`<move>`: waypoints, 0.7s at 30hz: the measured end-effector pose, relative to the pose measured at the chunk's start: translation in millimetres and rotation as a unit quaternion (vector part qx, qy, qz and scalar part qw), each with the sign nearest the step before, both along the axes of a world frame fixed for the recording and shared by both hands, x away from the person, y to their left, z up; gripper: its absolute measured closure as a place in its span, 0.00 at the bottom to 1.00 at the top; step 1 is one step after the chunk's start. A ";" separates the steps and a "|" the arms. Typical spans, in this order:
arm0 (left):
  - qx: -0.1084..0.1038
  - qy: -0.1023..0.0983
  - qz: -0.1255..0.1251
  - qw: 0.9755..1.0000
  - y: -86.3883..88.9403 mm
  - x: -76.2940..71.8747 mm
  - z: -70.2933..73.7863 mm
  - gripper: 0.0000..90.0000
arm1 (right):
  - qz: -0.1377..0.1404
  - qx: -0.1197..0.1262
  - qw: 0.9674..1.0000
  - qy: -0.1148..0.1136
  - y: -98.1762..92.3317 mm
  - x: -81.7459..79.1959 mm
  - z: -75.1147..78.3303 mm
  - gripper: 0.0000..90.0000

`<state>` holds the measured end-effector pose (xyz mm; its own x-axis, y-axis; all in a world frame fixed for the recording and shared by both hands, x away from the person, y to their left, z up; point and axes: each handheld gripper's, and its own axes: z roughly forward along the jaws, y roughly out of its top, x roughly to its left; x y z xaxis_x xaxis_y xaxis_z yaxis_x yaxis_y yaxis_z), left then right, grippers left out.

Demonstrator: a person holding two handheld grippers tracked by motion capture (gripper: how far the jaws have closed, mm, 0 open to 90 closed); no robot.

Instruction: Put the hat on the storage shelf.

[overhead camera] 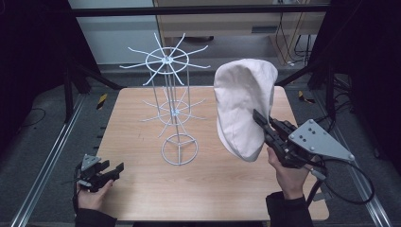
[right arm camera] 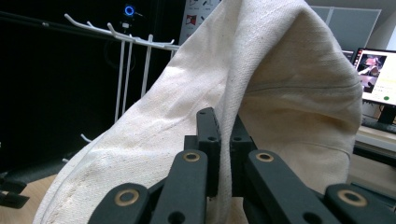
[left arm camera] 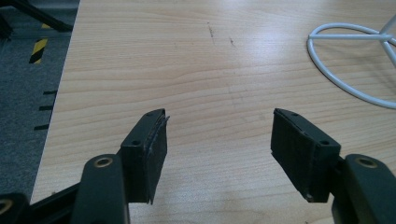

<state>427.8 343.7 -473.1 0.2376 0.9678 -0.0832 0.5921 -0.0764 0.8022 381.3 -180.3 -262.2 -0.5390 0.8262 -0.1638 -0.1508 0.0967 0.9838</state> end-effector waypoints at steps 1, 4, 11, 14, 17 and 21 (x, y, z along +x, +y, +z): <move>0.000 0.000 0.000 1.000 0.1 0.1 0.0 0.40 | 0.001 0.000 1.000 -0.003 0.3 0.5 1.5 0.98; 0.001 0.000 0.000 1.000 0.2 0.0 0.1 0.40 | 0.002 -0.003 1.000 -0.011 1.8 2.1 6.7 0.98; 0.000 -0.001 0.001 1.000 0.9 0.0 0.4 0.40 | 0.005 -0.011 1.000 -0.025 8.1 5.8 20.9 0.98; -0.001 -0.001 0.001 1.000 0.4 0.1 0.4 0.40 | 0.008 -0.015 0.999 -0.031 12.7 8.5 27.5 0.98; 0.000 -0.001 0.001 1.000 0.3 0.0 0.5 0.40 | 0.014 -0.024 0.999 -0.040 19.6 11.6 33.7 0.98; -0.001 -0.002 0.000 1.000 0.6 -0.1 0.6 0.40 | 0.023 -0.028 0.998 -0.046 27.6 16.7 39.3 0.98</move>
